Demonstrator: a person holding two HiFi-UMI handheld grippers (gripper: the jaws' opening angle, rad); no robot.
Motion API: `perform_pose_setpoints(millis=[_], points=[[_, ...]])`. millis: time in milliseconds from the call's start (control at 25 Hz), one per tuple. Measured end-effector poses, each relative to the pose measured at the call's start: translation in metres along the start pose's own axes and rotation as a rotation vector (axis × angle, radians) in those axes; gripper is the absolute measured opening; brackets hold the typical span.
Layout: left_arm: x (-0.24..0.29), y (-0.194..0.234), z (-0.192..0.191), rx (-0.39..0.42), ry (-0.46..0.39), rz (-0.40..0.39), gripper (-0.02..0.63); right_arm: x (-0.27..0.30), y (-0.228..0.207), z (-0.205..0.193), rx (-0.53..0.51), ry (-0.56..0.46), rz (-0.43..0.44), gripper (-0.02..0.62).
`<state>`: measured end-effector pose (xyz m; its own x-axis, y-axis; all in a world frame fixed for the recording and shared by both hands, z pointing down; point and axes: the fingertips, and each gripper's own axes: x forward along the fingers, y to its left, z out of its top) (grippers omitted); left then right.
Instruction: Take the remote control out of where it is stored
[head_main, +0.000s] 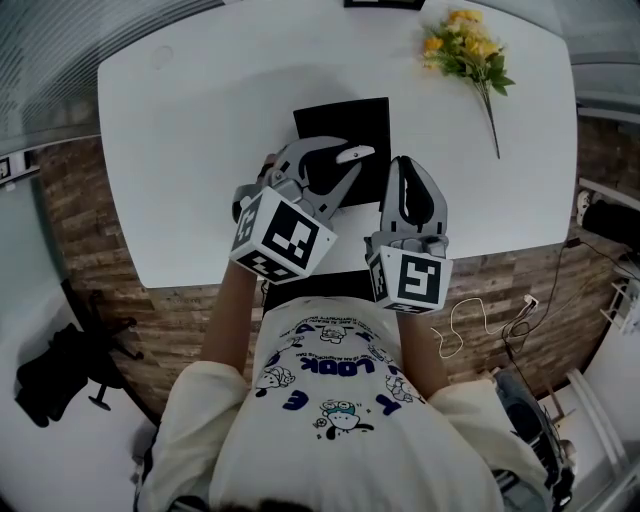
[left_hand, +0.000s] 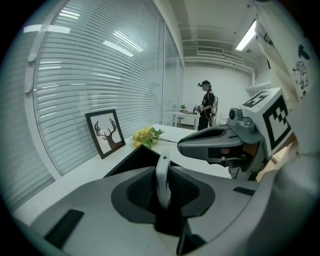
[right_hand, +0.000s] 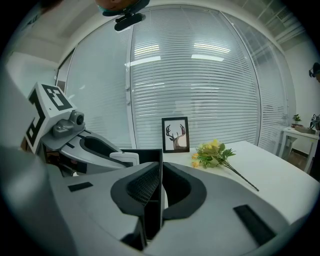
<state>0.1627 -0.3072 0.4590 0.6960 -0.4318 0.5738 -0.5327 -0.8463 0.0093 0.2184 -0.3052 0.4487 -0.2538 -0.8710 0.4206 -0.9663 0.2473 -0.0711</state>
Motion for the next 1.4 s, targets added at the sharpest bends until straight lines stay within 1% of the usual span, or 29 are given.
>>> perform_pose_setpoints(millis=[120, 280, 640, 800, 880, 1080, 1280, 1400], points=[[-0.002, -0.004, -0.001, -0.009, -0.008, -0.011, 0.080, -0.001, -0.001, 0.000, 0.001, -0.002, -0.005, 0.041], [-0.008, -0.006, 0.002, -0.001, -0.022, -0.013, 0.077, -0.002, 0.000, 0.002, 0.001, -0.008, -0.009, 0.042], [-0.033, -0.001, 0.023, -0.002, -0.114, 0.005, 0.077, -0.010, 0.012, 0.013, -0.015, -0.034, -0.003, 0.041], [-0.048, -0.001, 0.028, -0.019, -0.140, 0.012, 0.077, -0.014, 0.020, 0.021, -0.021, -0.054, -0.001, 0.041], [-0.057, -0.001, 0.035, -0.018, -0.166, 0.018, 0.077, -0.017, 0.023, 0.027, -0.024, -0.068, 0.002, 0.041], [-0.082, 0.001, 0.046, -0.026, -0.220, 0.046, 0.077, -0.023, 0.038, 0.038, -0.036, -0.097, 0.008, 0.041], [-0.111, 0.006, 0.048, -0.061, -0.270, 0.085, 0.077, -0.028, 0.062, 0.049, -0.060, -0.123, 0.045, 0.041], [-0.128, 0.007, 0.045, -0.069, -0.282, 0.121, 0.077, -0.030, 0.078, 0.055, -0.070, -0.139, 0.070, 0.041]])
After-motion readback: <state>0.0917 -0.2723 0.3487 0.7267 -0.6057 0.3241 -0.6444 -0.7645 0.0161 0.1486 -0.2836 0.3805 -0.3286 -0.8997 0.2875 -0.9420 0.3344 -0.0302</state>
